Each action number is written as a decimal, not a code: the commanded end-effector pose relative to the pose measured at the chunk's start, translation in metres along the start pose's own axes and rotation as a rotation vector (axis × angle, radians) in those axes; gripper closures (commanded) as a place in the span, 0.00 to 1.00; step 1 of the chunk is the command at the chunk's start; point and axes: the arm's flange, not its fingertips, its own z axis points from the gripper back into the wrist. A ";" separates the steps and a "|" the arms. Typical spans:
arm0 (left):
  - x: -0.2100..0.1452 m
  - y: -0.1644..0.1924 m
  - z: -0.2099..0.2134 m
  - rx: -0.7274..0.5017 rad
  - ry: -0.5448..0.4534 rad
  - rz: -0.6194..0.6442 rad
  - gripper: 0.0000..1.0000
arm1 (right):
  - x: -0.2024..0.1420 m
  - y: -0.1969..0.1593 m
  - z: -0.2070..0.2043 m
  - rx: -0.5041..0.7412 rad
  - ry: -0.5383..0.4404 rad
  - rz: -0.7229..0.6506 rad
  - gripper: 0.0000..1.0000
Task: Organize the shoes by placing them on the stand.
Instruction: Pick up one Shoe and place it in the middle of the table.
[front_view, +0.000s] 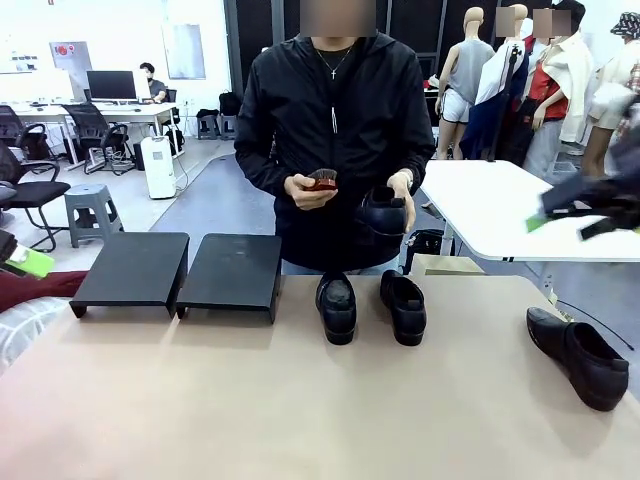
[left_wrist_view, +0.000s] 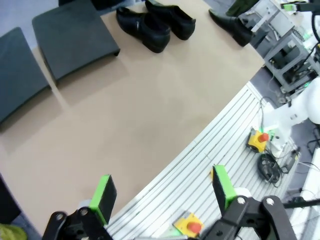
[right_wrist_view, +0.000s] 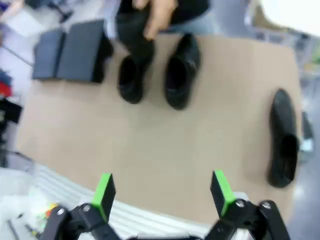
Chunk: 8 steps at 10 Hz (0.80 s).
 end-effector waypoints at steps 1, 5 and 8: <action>0.001 0.001 0.001 -0.021 -0.006 -0.015 0.00 | 0.049 0.028 -0.058 0.055 0.038 0.106 0.00; 0.001 0.001 0.001 -0.021 -0.006 -0.015 0.00 | 0.013 -0.032 0.004 0.093 -0.039 0.005 0.00; 0.001 0.001 0.001 -0.021 -0.006 -0.015 0.00 | -0.093 -0.085 0.113 0.127 -0.101 -0.115 0.00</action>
